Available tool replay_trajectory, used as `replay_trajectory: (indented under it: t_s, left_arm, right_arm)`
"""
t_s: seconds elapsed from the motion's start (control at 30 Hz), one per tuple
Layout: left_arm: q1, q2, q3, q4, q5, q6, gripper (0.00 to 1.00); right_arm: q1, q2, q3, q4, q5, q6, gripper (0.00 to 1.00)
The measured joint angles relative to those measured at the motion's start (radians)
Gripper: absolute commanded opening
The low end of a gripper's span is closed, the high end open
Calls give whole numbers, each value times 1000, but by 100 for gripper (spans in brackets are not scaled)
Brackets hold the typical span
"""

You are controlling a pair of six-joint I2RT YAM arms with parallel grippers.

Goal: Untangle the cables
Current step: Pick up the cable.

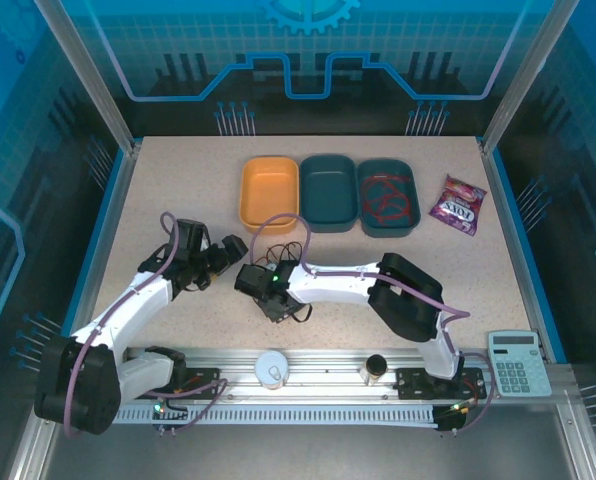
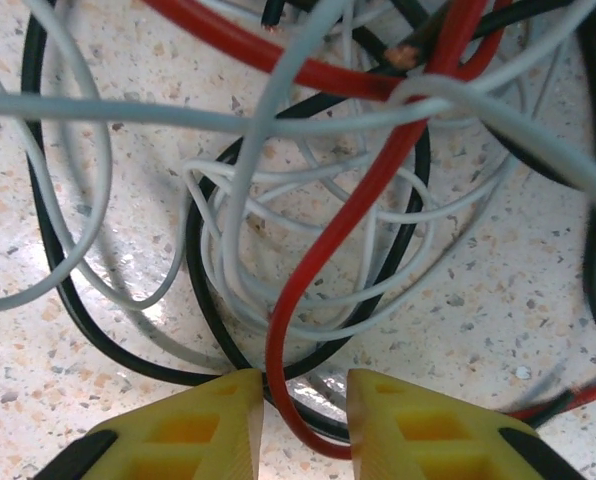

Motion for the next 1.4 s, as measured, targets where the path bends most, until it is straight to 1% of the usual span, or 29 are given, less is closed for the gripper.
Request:
replay_trajectory:
  t_s: [0.07,0.23,0.37,0.67,0.97,1.07,1.23,1.4]
  left_arm:
    - [0,0,0,0,0,0,99]
    - [0,0,-14,15,0,0,99]
    - [0,-1,-19,15,0,0,99]
    - [0,-40,-19,17,16,8,99]
    - [0,-60,-19,54,61,17,99]
    - [0,-60,-19,73,75,19,99]
    - [0,-60,-19,92,95,19,99]
    - [0,-60,-21,125,122,19,98]
  right_arm:
    - [0,0,2,-2,0,0,24]
    - [0,0,14,-18,9,-7,14]
    - [0,-6,39,-48,28,-15,9]
    - [1,-122,73,-98,52,-35,9]
    - [0,-232,92,-94,58,-60,2]
    - [-6,-258,90,-76,54,-65,0]
    - [-37,-330,52,-15,38,-72,0]
    - [-104,-443,-37,105,-31,-75,0]
